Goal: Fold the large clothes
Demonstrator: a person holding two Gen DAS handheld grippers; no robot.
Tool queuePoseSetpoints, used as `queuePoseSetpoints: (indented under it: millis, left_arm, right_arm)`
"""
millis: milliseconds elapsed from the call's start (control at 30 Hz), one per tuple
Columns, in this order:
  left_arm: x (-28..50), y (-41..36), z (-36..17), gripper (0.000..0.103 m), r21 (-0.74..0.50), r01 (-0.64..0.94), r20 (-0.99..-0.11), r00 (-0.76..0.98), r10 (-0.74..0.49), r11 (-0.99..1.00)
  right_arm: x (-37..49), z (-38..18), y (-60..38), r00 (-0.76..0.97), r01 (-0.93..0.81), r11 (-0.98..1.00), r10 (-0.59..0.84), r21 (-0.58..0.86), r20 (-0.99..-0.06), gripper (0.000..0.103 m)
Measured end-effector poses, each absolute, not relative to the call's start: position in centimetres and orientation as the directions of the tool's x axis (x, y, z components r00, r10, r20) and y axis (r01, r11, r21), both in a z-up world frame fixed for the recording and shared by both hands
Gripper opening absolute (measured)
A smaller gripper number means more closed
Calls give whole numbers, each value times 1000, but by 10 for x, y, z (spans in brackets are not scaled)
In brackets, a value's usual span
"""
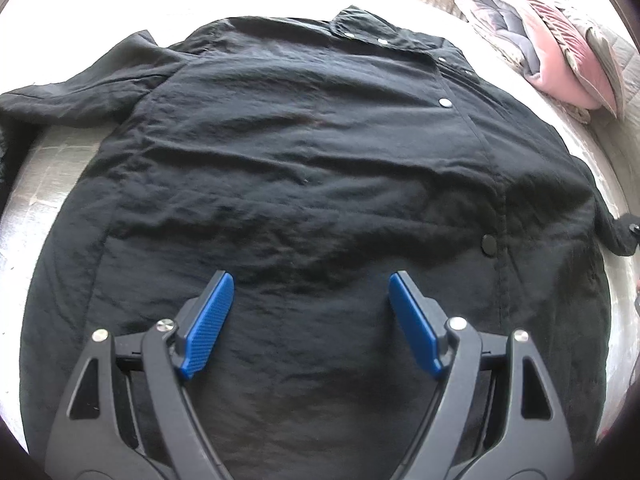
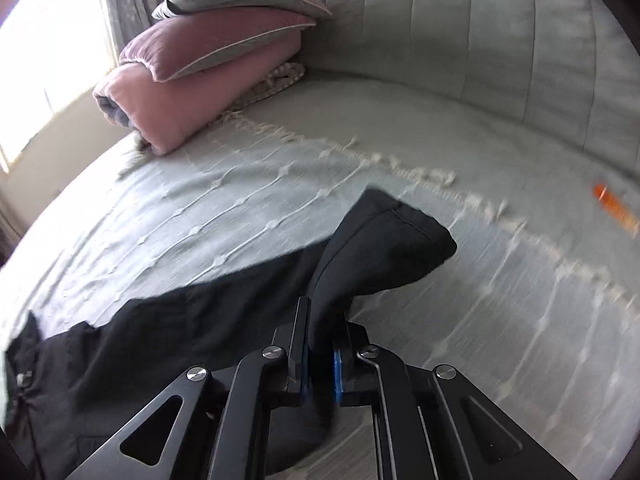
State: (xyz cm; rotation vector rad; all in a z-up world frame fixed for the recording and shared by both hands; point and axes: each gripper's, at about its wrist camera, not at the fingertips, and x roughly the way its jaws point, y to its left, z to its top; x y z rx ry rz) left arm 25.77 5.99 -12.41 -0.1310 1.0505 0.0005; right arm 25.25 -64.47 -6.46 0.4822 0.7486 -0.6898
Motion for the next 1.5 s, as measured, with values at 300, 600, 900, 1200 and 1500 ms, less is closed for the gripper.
queuePoseSetpoints:
  millis: [300, 600, 900, 1200, 1500]
  left_arm:
    - [258, 83, -117, 80, -177, -113, -857, 506, -97, 978]
    - [258, 81, -119, 80, -194, -103, -857, 502, -117, 976]
    - [260, 84, -117, 80, -211, -101, -855, 501, -134, 972]
    - [256, 124, -103, 80, -232, -177, -842, 530, -106, 956]
    - [245, 211, -84, 80, -231, -366, -810, 585, 30, 901]
  right_arm:
    - [217, -83, -637, 601, 693, 644, -268, 325, -753, 82]
    - [190, -121, -599, 594, 689, 600, -148, 406, -790, 80]
    - [214, -108, -602, 584, 722, 561, -180, 405, -792, 22]
    - [189, -107, -530, 574, 664, 589, -7, 461, -819, 64]
    - [208, -74, -393, 519, 492, 786, 81, 374, -851, 64]
